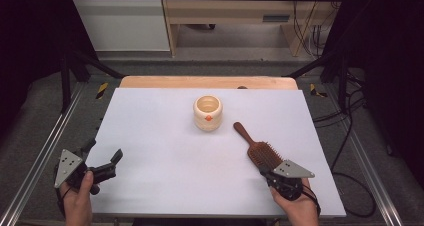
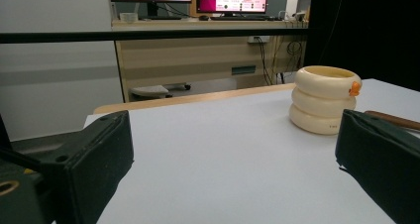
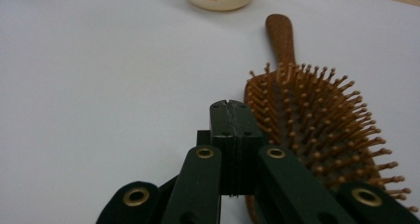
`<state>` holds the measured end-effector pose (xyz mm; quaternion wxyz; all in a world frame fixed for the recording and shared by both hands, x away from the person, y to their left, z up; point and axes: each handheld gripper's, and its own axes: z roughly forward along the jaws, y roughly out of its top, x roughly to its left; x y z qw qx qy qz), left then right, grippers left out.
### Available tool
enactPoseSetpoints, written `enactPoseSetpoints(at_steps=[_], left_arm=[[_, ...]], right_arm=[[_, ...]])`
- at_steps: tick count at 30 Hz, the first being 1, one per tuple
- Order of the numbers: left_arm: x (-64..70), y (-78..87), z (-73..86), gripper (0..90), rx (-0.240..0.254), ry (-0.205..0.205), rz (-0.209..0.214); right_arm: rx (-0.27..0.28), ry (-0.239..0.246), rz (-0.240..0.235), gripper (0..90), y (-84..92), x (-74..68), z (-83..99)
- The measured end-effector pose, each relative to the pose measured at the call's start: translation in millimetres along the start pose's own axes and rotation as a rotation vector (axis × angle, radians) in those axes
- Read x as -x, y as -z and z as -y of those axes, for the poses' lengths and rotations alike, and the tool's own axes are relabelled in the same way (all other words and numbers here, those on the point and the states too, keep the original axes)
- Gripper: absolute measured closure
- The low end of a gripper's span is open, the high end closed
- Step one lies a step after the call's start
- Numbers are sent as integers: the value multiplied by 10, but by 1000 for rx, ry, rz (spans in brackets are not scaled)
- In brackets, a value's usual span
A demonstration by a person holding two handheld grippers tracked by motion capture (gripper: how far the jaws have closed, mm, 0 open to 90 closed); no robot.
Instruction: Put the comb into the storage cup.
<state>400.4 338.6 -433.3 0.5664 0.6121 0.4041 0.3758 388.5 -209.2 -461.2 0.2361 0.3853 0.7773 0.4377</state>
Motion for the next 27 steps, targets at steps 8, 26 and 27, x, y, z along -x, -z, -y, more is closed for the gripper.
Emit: enactPoseSetpoints(at_steps=[8, 26, 27], left_arm=[[2, 1, 0, 16, 0, -2, -1], [-1, -1, 1, 17, -3, -3, -2], [-2, -1, 1, 17, -2, -3, -2]], right_arm=[[-84, 27, -16, 900, -13, -58, 76], [-162, 20, -6, 900, -63, -22, 141], [-164, 19, -4, 900, -61, -20, 141]])
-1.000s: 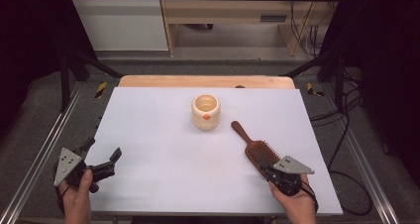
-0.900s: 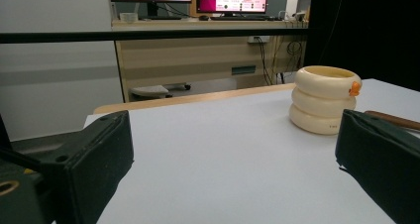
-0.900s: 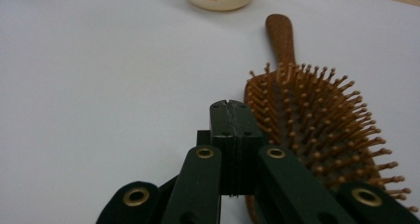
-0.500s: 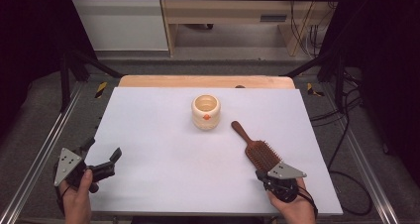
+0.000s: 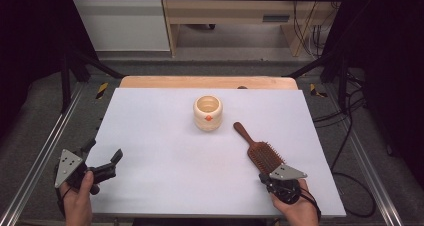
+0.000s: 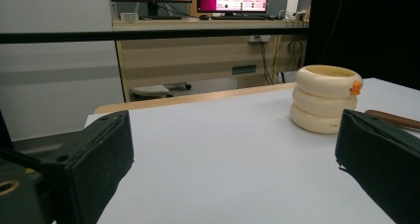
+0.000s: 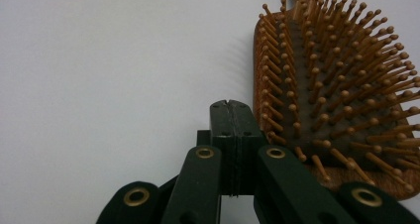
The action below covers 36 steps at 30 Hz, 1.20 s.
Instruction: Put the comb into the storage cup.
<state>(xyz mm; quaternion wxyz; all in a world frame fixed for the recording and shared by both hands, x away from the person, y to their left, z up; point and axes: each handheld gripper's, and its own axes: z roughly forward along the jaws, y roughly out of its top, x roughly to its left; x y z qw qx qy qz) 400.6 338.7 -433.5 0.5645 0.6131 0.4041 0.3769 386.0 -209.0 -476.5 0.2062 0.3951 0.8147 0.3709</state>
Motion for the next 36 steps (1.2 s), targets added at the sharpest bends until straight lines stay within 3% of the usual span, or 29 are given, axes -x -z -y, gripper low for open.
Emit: enactPoseSetpoints(at_steps=[36], left_arm=[[-7, 2, 2, 19, 0, 1, -5]], right_arm=[[-36, -103, 69, 900, 47, 216, 100]])
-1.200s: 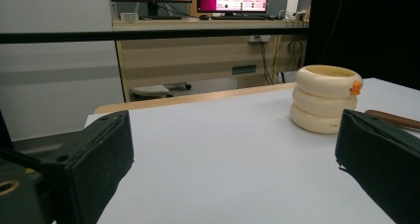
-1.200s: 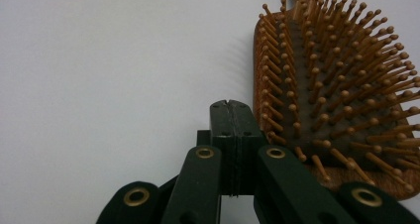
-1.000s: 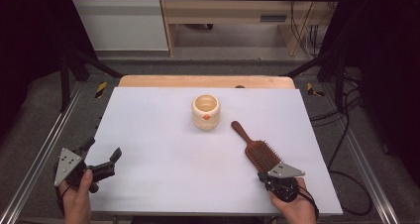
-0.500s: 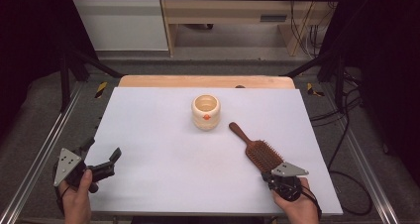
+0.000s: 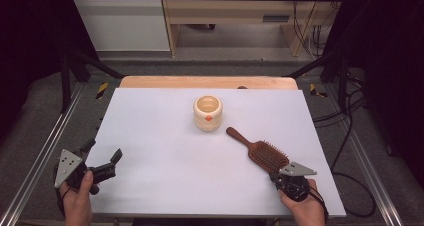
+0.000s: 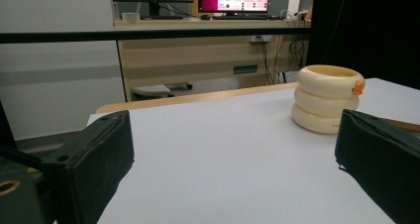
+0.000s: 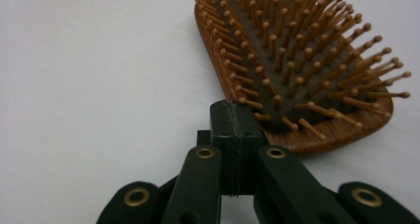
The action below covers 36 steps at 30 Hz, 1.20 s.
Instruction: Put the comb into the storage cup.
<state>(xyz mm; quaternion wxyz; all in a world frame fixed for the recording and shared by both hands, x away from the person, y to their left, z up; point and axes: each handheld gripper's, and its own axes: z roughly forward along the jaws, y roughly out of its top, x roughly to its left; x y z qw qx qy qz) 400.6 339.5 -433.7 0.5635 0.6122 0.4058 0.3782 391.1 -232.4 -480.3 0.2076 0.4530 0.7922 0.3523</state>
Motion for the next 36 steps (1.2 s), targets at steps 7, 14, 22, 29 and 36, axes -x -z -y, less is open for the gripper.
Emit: enactPoseSetpoints(at_steps=[7, 14, 22, 29, 36], left_arm=[[-3, 11, -1, 19, 3, 3, -3], [11, -4, 2, 19, -2, -1, 3], [11, -2, 2, 20, -2, -2, 2], [7, -3, 5, 20, -5, 0, 1], [17, -7, 4, 20, -6, -6, 3]], right_arm=[[-2, -25, 27, 900, -6, 70, 0], [0, -55, 58, 900, -39, 175, -15], [6, -69, 77, 900, -81, 250, -51], [4, -82, 101, 900, -118, 325, -87], [-1, -76, 112, 900, -154, 360, -130]])
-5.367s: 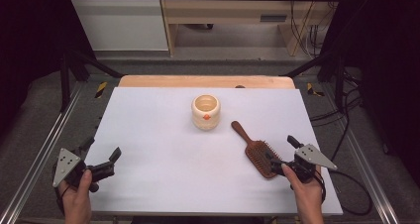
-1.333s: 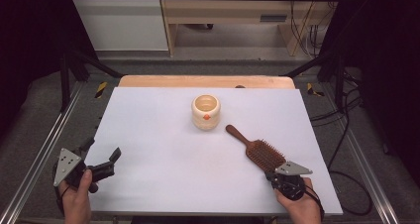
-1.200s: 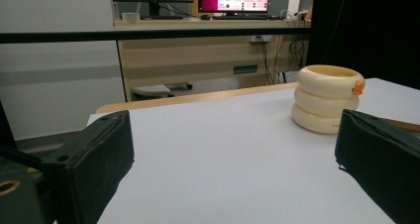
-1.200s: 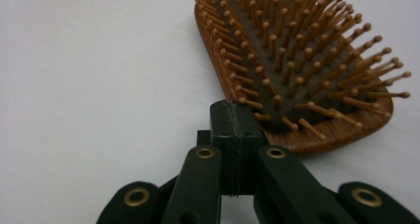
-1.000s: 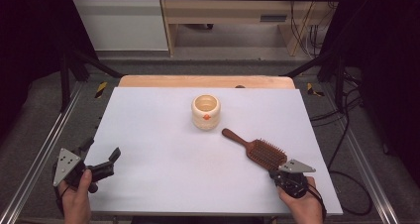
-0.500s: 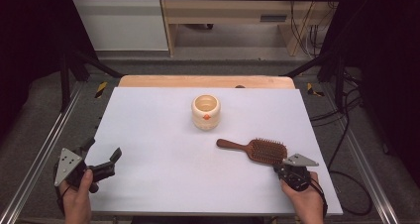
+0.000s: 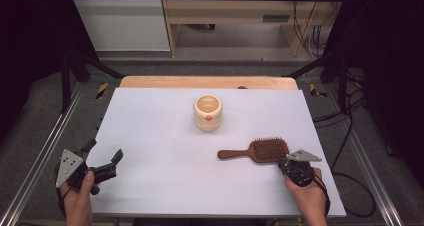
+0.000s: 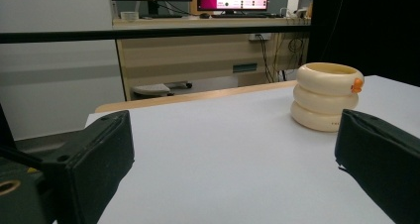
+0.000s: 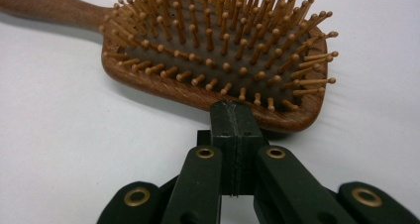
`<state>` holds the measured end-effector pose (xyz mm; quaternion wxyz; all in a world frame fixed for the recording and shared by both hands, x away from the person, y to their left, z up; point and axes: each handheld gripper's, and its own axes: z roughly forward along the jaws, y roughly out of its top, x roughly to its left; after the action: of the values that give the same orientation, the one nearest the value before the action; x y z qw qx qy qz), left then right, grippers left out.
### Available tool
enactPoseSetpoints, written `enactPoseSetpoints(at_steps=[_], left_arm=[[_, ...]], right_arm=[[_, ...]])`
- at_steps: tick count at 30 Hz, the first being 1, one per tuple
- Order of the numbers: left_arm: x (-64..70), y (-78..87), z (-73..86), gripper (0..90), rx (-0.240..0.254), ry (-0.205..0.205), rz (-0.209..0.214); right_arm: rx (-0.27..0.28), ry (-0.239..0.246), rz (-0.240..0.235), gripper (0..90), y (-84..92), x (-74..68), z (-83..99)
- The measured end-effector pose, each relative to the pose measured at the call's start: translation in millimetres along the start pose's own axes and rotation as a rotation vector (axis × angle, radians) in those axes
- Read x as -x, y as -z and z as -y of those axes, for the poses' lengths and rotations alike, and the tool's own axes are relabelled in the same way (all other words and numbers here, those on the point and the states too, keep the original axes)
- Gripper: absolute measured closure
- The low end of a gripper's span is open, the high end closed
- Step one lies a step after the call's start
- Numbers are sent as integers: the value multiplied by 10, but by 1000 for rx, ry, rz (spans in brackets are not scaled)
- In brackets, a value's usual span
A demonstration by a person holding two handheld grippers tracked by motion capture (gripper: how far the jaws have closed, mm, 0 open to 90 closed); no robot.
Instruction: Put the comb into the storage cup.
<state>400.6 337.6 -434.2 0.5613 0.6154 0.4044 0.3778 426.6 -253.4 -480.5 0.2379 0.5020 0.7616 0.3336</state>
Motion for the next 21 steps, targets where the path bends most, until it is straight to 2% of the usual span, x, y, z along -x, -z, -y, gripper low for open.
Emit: enactPoseSetpoints(at_steps=[11, 21], left_arm=[[-9, -3, 5, 20, -4, 2, -4], [-24, 3, 5, 19, 0, 5, -8]], right_arm=[[-4, -2, 10, 900, -29, 17, -39], [-10, -16, 22, 900, -103, 122, -123]])
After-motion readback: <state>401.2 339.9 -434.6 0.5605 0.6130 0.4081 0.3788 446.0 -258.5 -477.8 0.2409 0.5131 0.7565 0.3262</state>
